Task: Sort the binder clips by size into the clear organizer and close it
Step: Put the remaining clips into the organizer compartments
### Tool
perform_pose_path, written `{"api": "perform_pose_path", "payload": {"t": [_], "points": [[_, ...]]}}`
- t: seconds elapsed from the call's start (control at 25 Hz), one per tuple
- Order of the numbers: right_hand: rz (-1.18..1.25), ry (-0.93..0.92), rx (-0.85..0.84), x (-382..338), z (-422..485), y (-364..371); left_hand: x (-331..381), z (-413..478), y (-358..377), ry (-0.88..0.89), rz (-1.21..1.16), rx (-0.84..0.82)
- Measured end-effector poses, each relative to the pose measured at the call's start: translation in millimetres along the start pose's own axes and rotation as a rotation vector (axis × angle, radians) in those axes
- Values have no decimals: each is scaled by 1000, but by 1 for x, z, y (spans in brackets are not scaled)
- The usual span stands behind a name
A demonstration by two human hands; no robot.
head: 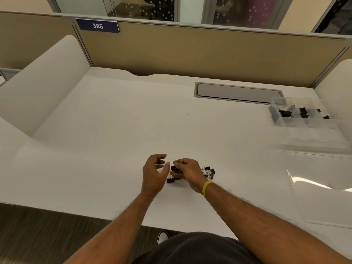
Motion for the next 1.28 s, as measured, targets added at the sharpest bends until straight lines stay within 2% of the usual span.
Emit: {"api": "perform_pose_path", "payload": {"t": [0.08,0.2,0.32,0.4,0.52,0.6,0.68,0.8,0.92,1.28], "points": [[-107,-92,-9,-5,-1,4,-8,1,2,-314,-221,63],[-430,-314,-27,-11,-6,15,-4,-3,21,-719,-688,15],[-785,-507,-63,-15,-10,26,-3,-7,31,-872,-866,-68],[-892,-584,-92,-19,-12,28,-8,-6,31,-907,-887,-103],[-839,-660,-19,-24,-10,18,-13,-2,25,-912,-963,-28],[-826,-636,79,-24,-6,4,-12,0,17,-880,-1003,57],[-927,-533,112,-17,-2,-7,-14,1,10,-857,-993,97],[-1118,-415,12,-1,-3,-9,-19,1,4,-846,-946,119],[-1311,-422,-86,9,-6,-6,-23,0,0,-835,-923,139],[-1497,-419,-80,-1,-7,0,-24,-1,0,-847,-807,84]]}}
Point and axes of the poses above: each hand's wrist, its own z-axis towards the middle knuckle, its own y-axis out of the palm, x = y × z, the point moved 4 cm from there along z, towards the middle knuckle, and after that the axes turned 1 degree about -x, right-handed, at the moved point
